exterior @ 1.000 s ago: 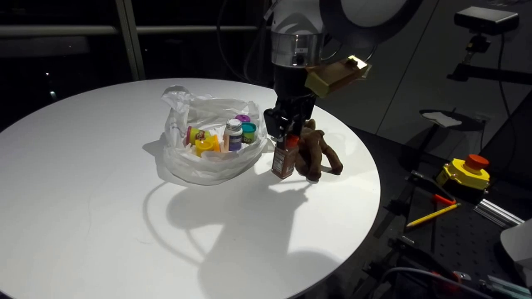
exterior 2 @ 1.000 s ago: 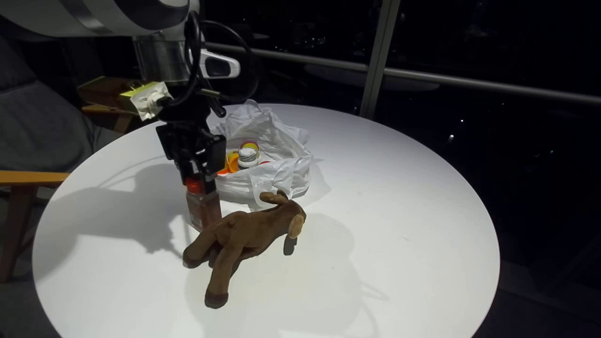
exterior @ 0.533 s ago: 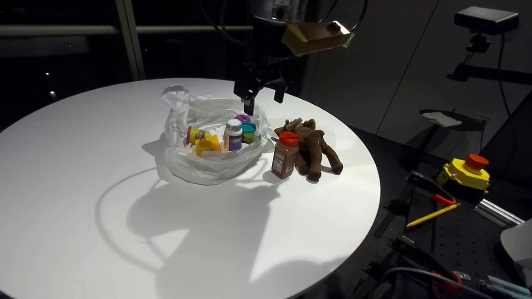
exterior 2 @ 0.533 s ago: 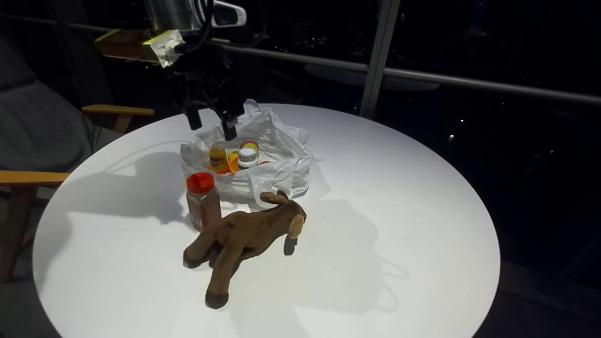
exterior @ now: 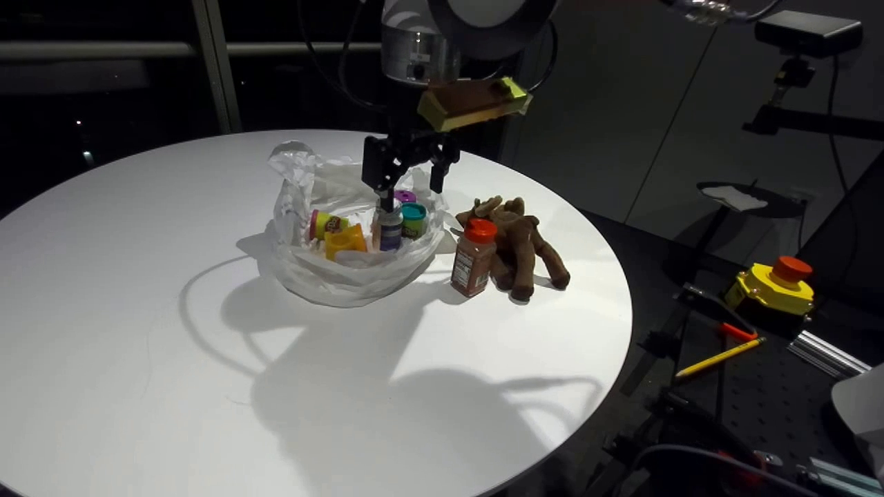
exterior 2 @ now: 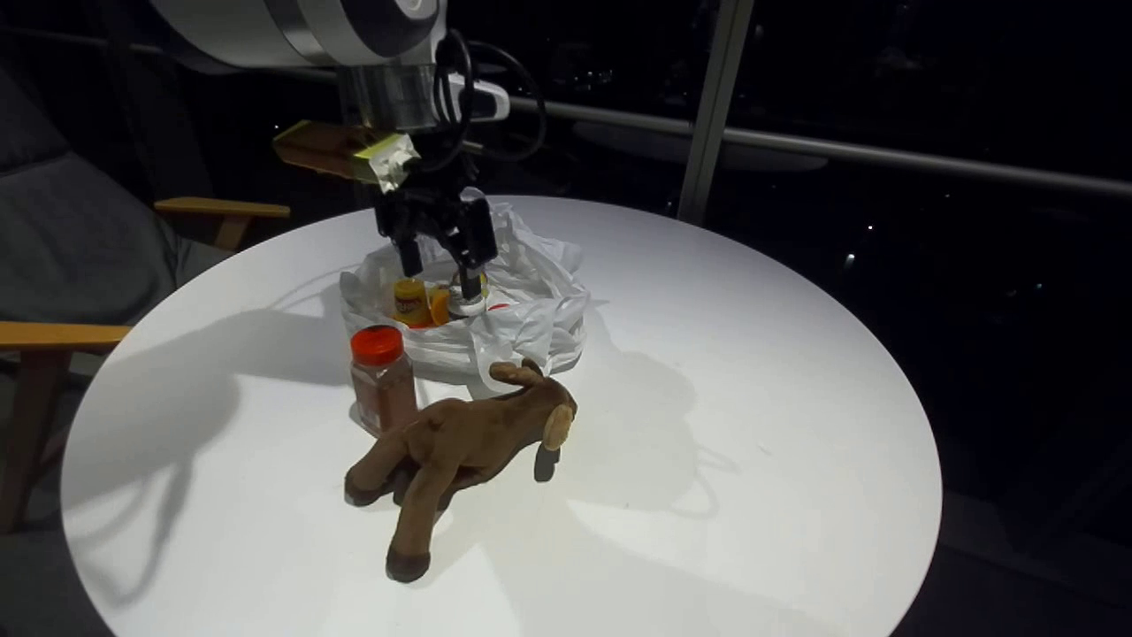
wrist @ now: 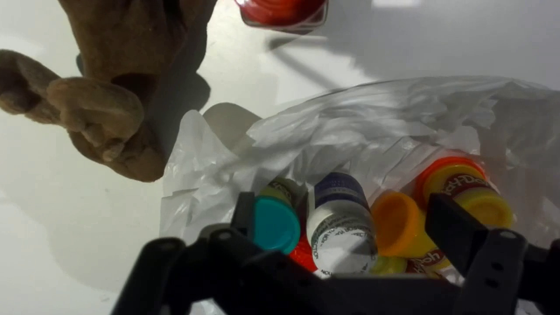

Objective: Remove the contents from the white plastic bag and put them on the table one at a time

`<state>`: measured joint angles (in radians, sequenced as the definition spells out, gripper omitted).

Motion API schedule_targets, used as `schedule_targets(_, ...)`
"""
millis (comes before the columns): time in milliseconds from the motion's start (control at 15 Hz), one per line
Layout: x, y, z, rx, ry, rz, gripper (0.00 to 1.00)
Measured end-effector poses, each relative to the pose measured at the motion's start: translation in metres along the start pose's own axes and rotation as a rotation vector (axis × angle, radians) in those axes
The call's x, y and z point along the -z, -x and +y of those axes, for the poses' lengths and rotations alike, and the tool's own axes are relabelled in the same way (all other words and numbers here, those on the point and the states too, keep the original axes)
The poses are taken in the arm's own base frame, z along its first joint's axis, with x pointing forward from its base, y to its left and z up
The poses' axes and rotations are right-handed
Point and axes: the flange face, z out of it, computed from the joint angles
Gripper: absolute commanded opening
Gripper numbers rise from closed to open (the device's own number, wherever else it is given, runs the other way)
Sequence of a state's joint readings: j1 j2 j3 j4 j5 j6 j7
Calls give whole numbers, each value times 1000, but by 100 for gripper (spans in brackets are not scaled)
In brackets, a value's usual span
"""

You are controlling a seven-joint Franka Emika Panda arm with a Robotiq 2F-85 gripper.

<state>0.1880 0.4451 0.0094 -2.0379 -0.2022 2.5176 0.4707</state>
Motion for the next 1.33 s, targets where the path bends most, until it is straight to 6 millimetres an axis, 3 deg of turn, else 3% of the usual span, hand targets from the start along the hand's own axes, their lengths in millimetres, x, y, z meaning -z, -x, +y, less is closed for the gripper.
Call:
schedule_targets(267,-15,-32,6,-48,-10,14,100)
schedule_targets(333,-15,-40,8,-61,-17,16,80)
schedule_targets(733,-23,-60,17,-82,-44,-34,31)
schedule_targets(800,-23,-60,17,-77,-47,-44,58)
schedule_targets(867,-23,-60,17,-72,-49,-55,67)
schedule_targets(1000,-23,-60,16,-61,-51,-72,73)
schedule_targets(1200,-24,-58,15,-49,-45,-94,97)
schedule_targets(1333,-26,-57,16,-43,-41,-107,100)
